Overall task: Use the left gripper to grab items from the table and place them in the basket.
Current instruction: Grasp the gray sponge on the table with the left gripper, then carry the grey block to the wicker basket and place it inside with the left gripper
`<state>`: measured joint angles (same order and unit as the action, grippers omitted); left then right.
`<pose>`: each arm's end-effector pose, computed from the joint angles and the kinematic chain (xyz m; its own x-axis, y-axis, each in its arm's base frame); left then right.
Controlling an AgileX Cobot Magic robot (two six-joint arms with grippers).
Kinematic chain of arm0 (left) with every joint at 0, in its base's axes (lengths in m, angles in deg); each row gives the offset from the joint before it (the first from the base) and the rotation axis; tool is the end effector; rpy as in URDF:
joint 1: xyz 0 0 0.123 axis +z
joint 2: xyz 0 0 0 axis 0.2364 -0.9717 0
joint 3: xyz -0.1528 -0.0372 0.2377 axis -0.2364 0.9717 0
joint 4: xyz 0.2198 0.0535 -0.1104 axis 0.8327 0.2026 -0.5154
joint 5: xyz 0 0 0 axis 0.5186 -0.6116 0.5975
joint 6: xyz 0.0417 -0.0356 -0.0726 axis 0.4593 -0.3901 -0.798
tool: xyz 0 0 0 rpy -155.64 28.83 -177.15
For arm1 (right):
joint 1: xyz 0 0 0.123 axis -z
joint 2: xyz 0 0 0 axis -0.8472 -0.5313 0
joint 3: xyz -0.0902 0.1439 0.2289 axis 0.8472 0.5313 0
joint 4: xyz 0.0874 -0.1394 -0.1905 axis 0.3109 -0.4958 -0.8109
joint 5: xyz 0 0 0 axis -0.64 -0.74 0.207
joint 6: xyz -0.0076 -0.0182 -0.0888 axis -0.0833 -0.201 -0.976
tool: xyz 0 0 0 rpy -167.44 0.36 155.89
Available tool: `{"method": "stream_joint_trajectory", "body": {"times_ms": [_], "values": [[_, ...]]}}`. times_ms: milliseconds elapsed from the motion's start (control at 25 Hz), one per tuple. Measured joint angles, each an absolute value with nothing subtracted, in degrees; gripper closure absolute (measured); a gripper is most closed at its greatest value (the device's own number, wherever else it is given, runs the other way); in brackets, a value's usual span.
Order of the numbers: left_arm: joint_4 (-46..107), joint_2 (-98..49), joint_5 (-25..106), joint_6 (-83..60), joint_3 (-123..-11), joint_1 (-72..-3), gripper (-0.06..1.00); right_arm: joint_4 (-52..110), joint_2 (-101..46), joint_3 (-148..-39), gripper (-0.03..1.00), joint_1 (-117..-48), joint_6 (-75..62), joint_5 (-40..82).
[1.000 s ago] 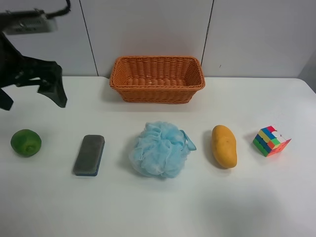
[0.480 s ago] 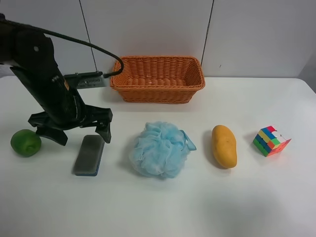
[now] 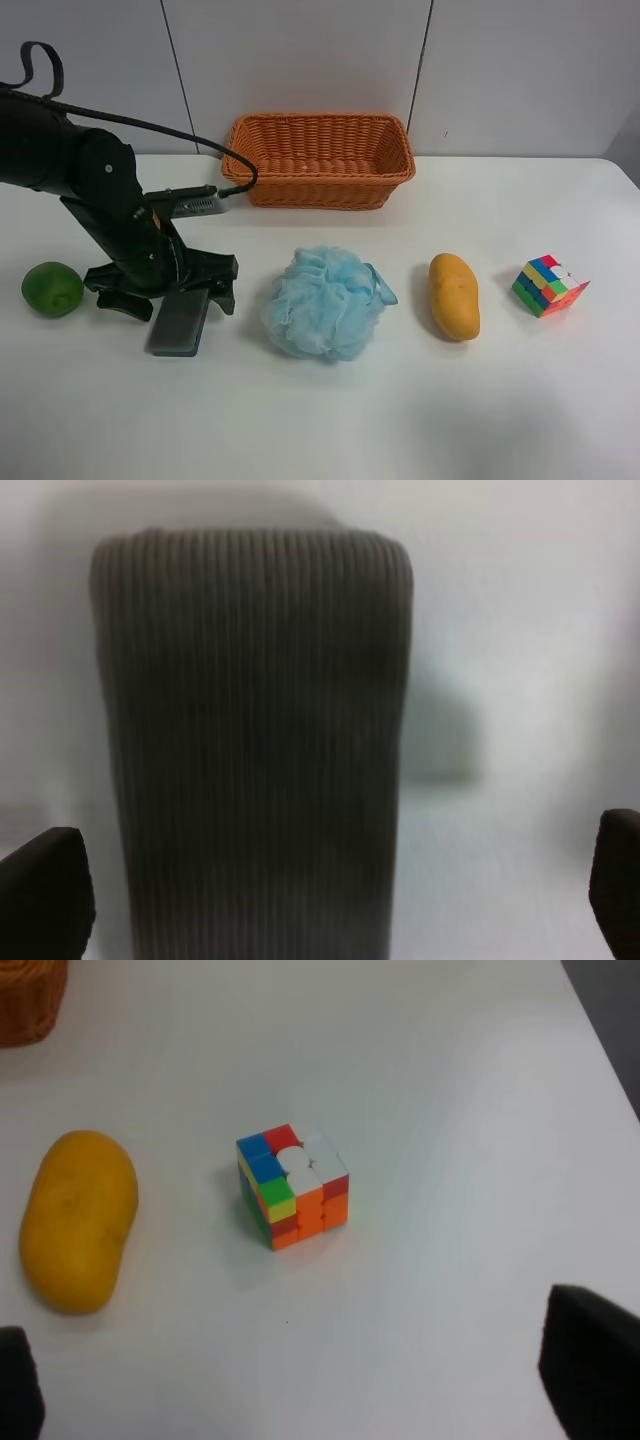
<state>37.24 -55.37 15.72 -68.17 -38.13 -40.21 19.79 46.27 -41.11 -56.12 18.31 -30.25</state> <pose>0.2752 -0.1434 0.1266 -0.9838 -0.0433 -0.1741 -0.0152 0.9871 -0.1595 -0.0041 -0.0011 0.2726 -0.4546 0.0413 -0.8898 0.0560 0.9983 0.0177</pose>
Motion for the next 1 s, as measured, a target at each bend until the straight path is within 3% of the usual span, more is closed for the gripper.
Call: {"method": "stream_joint_trajectory", "body": {"times_ms": [320,440,640,1000], "values": [[37.3,-58.3,17.5,-68.2,-38.1,-40.2,-0.03,19.8,46.3,-41.1,-0.03,-56.1,18.3,-30.3],[37.3,-58.4,17.5,-68.2,-38.1,-40.2,0.09,19.8,46.3,-41.1,-0.03,-56.1,18.3,-30.3],[37.3,-58.6,17.3,-68.1,-38.1,-40.2,0.39,19.8,46.3,-41.1,-0.03,-56.1,18.3,-30.3],[37.1,-58.4,16.9,-68.1,-38.1,-40.2,0.39,19.8,46.3,-41.1,-0.03,-56.1,18.3,-30.3]]}}
